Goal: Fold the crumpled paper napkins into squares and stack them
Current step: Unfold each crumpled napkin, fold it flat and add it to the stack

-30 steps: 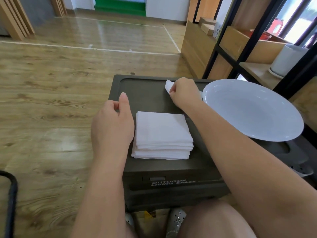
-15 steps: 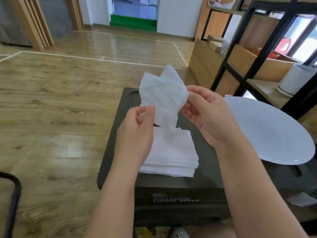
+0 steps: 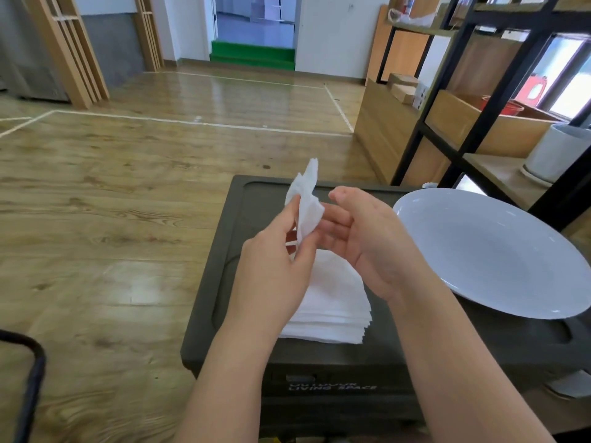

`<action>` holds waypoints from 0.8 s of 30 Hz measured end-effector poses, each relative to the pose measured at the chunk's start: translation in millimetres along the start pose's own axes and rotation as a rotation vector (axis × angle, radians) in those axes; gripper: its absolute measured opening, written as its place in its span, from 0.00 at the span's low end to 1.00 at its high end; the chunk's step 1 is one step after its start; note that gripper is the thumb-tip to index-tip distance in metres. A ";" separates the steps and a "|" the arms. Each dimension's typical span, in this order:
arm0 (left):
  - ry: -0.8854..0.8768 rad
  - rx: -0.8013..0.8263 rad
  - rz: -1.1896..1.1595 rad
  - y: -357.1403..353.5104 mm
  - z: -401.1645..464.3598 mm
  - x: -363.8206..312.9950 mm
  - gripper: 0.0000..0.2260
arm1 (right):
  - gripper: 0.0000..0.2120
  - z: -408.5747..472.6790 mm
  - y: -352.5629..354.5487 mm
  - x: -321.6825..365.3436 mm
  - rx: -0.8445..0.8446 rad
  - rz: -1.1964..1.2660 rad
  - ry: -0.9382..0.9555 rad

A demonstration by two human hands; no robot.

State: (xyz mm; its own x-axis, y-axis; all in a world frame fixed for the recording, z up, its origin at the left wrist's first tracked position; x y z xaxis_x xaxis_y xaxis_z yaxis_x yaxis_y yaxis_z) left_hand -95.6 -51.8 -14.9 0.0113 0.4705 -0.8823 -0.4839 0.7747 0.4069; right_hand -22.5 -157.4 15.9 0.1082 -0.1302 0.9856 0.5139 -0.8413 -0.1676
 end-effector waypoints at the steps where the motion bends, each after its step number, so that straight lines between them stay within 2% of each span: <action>1: -0.009 0.002 0.020 0.7 0.2 -0.5 0.22 | 0.07 0.4 0.5 -0.2 0.001 -0.013 0.000; 4: -0.018 0.054 0.074 2.1 -0.6 -3.5 0.23 | 0.19 -0.1 0.7 -0.2 0.020 -0.140 0.032; 5: -0.019 0.081 0.092 2.4 -1.3 -4.3 0.24 | 0.20 -1.0 0.2 0.7 0.026 -0.176 0.040; 7: -0.012 0.120 0.086 3.6 -1.1 -3.8 0.24 | 0.16 -2.1 1.1 2.7 0.024 -0.205 0.046; 13: -0.029 0.181 0.068 7.2 1.1 -3.4 0.22 | 0.12 -3.9 4.7 4.8 -0.048 -0.125 -0.004; 16: -0.045 0.204 0.118 8.3 1.8 -4.7 0.21 | 0.16 -4.6 3.3 6.3 -0.064 -0.131 -0.013; 18: -0.063 0.213 0.123 8.6 2.3 -5.6 0.20 | 0.13 -4.1 3.8 6.2 -0.111 -0.174 0.017; 20: -0.105 0.192 0.102 8.6 2.8 -6.4 0.19 | 0.11 -4.2 5.2 5.7 -0.150 -0.162 0.028; 24: -0.131 -0.004 -0.008 13.7 4.4 -6.9 0.13 | 0.12 -5.2 7.6 7.6 -0.159 -0.075 0.027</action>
State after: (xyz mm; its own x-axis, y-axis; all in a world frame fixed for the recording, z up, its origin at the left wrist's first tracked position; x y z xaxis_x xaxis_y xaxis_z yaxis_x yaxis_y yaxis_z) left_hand -98.4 -42.6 -2.2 0.1291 0.5158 -0.8469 -0.4867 0.7771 0.3991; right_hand -22.2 -167.4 22.2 0.0510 -0.0759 0.9958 0.3787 -0.9212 -0.0896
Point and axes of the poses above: each hand's wrist, its own z-axis towards the middle knuckle, its own y-axis out of the back of the hand, x = y × z, the point moved 2 cm from there along z, towards the middle knuckle, and after that the axes turned 2 degrees about -z, right-handed, at the moved point
